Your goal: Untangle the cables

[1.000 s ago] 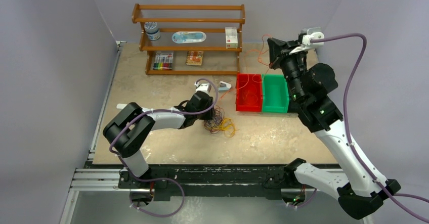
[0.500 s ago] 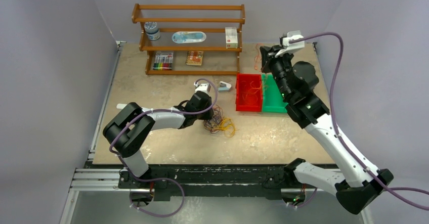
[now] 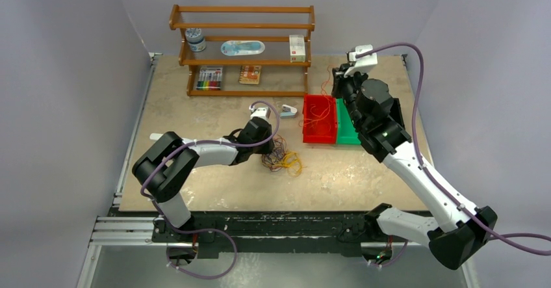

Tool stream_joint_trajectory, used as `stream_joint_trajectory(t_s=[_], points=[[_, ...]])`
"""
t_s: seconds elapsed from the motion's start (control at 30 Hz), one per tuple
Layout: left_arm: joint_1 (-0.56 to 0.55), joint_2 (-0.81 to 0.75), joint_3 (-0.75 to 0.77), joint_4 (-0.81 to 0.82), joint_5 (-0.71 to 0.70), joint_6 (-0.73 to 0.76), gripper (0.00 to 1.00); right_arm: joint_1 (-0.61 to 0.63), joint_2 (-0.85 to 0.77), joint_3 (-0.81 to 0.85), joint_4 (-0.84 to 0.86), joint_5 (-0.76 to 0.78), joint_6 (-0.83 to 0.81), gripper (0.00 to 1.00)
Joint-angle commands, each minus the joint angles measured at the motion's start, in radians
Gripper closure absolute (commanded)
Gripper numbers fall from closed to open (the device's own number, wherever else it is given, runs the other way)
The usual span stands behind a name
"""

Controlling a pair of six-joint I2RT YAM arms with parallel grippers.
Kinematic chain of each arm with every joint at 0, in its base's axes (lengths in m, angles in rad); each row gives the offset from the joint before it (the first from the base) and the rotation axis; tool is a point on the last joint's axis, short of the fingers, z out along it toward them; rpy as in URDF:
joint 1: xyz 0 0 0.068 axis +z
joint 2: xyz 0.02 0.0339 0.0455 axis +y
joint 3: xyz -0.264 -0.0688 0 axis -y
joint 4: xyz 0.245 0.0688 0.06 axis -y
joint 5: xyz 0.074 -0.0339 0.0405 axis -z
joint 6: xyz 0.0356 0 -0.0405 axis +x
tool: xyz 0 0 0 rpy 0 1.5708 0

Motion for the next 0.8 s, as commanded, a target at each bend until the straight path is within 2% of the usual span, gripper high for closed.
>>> stream_joint_trajectory(t_s=[0.0,0.27,0.43,0.77], points=[[-0.001,0.025,0.008,-0.076,-0.012,0.011,0.77,0.000,0.003,0.002,0.072,0.044,-0.020,1.00],[0.000,0.023,0.006,-0.079,-0.014,0.013,0.77,-0.012,0.011,0.013,0.141,0.096,-0.028,1.00],[-0.001,0.008,0.004,-0.075,-0.019,0.015,0.77,-0.041,0.036,0.020,0.185,0.079,-0.019,1.00],[-0.001,-0.005,0.003,-0.094,-0.027,0.021,0.77,-0.087,0.110,-0.032,0.168,-0.005,0.036,1.00]])
